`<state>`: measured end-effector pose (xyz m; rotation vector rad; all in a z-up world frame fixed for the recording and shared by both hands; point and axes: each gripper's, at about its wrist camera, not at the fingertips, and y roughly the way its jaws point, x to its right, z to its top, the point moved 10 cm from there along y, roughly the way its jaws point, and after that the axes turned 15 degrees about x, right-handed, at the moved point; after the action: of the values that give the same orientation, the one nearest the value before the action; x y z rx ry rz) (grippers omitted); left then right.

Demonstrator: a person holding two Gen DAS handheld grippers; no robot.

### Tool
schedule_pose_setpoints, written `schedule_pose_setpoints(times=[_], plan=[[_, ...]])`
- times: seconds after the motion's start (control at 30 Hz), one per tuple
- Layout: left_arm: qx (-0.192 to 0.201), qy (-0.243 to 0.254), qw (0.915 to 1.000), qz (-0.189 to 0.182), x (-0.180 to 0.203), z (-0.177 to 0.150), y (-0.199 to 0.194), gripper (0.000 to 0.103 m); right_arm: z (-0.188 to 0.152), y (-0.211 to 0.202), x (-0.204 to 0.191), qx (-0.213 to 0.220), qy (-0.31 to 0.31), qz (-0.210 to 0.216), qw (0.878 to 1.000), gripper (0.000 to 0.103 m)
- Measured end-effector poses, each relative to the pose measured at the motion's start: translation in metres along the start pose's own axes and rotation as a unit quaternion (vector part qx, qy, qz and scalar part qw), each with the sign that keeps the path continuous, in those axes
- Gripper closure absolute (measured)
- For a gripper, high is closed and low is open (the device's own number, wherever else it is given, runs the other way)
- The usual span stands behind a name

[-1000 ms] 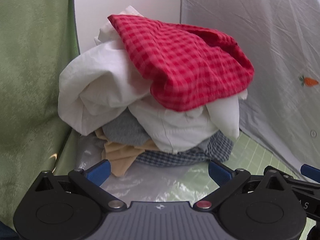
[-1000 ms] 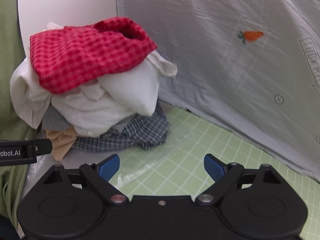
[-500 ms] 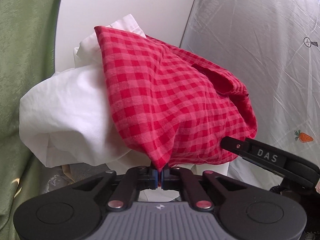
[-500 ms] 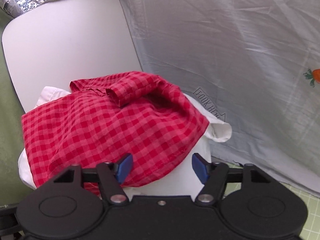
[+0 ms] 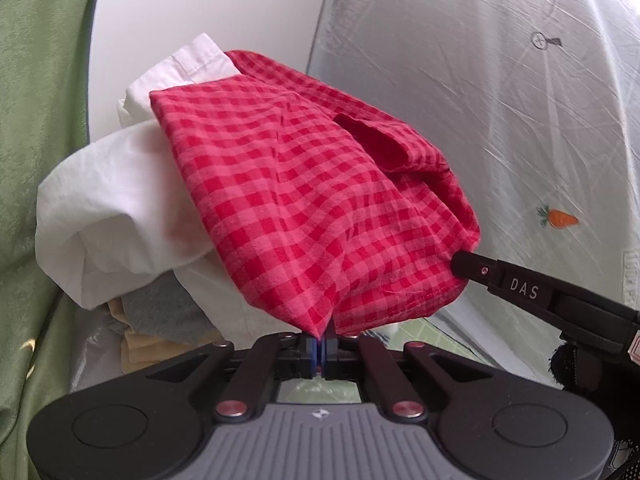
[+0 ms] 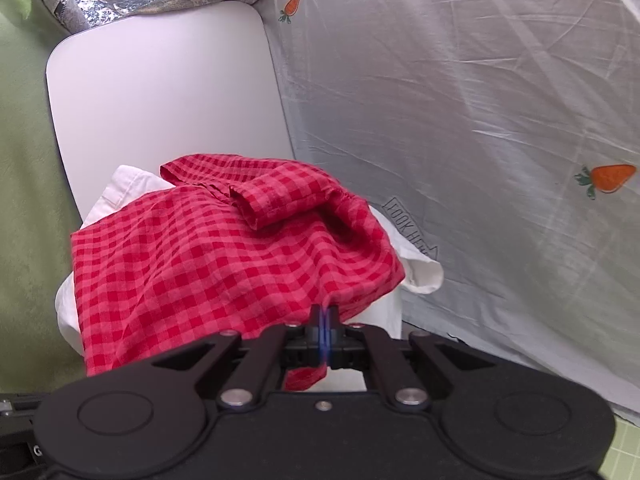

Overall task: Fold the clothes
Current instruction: 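Grasp the red gingham shorts with both grippers and lift them off the pile, then lay the red shorts on the mat and open both grippers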

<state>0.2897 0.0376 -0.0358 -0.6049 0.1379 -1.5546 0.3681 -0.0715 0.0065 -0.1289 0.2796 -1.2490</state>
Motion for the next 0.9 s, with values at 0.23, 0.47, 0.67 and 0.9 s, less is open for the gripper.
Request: schedule_pose_setpoints(times=[0.23,0.47,0.67,0.9], plan=[[-0.075,0.049,0.9932,-0.075,0.074,-0.088,-0.047,0.094,-0.049,-0.117,0.072,-0.012,0.013,-0.089,0.996,0.102],[-0.209,0.069,0.9724,-0.078,0.11,-0.224,-0.102,0.077,-0.205,-0.297,0.176,-0.149,0.064,-0.233,0.959,0.102],[-0.254,0.058,0.9641,-0.054,0.121,-0.272,-0.134,0.059,-0.283,-0.418,0.222,-0.244,0.122,-0.311,0.91,0.097],[-0.224,0.054,0.9719,-0.046,0.14,-0.271,-0.15,0.026,-0.241,-0.448,0.243,-0.192,0.12,-0.343,0.912,0.053]])
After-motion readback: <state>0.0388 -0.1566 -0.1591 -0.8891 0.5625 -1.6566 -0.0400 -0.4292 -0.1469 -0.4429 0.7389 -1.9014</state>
